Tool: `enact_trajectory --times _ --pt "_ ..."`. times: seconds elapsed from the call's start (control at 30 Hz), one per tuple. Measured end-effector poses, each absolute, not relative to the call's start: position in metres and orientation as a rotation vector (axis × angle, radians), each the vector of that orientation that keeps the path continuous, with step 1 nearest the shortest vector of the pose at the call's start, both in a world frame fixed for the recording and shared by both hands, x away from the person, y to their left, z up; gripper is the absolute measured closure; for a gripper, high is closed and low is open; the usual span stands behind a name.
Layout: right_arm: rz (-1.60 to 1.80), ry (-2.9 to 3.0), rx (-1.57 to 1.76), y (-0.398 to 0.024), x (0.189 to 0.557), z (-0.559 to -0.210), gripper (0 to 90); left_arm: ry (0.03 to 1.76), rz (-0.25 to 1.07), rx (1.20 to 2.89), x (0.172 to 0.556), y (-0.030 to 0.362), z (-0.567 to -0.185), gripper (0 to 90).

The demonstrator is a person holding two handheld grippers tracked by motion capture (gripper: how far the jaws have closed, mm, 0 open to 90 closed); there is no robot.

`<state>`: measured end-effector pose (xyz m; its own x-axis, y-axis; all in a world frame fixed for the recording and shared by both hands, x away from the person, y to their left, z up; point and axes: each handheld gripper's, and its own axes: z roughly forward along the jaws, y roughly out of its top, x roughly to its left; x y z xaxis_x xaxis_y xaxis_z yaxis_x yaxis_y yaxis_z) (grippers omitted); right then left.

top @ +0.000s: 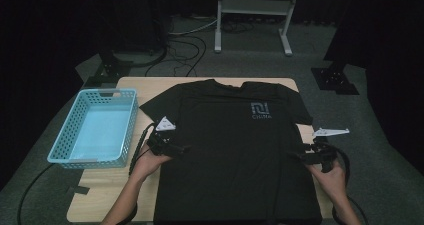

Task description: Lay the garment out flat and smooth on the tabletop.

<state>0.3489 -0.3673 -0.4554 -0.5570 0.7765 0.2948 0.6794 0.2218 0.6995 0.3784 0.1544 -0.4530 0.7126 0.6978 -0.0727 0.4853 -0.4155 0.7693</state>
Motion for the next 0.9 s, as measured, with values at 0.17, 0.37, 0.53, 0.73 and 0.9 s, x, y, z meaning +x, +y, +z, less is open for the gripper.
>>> enact_trajectory --times 0.17,0.37,0.53,0.73,0.9 --pt "1.268 2.368 1.4 -0.368 0.338 -0.458 19.5 0.882 0.324 2.104 0.368 0.155 -0.456 1.7" --pt "1.303 2.369 1.366 -0.371 0.324 -0.455 19.5 0.859 0.312 2.094 0.356 0.156 -0.455 1.7" --pt "1.293 2.378 1.349 -0.372 0.315 -0.454 19.5 0.835 0.321 2.111 0.346 0.159 -0.453 1.7" --pt "1.299 2.379 1.34 -0.378 0.3 -0.456 19.5 0.827 0.331 2.109 0.334 0.166 -0.452 1.7" --pt "1.299 2.369 1.352 -0.384 0.287 -0.459 19.5 0.831 0.336 2.101 0.322 0.173 -0.454 1.7"
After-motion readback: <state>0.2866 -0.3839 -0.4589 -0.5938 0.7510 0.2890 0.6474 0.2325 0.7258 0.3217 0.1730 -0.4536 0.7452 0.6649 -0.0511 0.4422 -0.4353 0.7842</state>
